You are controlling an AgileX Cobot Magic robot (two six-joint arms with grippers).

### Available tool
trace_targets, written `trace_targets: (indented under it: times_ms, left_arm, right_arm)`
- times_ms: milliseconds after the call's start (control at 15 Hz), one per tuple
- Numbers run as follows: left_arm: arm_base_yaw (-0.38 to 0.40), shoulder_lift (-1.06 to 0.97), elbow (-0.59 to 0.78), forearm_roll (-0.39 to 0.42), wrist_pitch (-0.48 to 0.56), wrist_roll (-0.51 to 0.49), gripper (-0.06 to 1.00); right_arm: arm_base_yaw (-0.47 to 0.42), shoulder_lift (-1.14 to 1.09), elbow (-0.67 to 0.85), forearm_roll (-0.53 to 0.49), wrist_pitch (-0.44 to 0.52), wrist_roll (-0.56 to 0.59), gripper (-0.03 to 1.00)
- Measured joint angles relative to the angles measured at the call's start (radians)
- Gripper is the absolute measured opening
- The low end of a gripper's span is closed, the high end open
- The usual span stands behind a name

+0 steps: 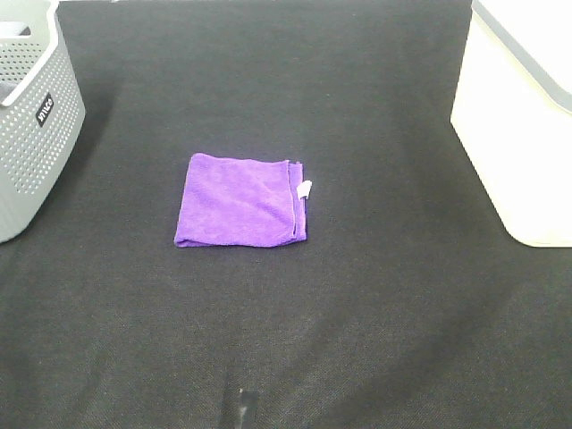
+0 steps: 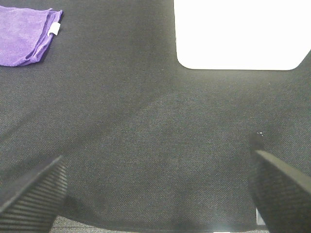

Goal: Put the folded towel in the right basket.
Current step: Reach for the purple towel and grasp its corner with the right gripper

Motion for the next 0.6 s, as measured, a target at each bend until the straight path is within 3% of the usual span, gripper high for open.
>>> trace_targets:
  times_ms: [600]
  left_arm:
    - [0.0,0.0,0.0,0.0,0.0,0.0,0.99]
  right_arm:
    - [0.0,0.0,0.0,0.0,0.0,0.0,0.96]
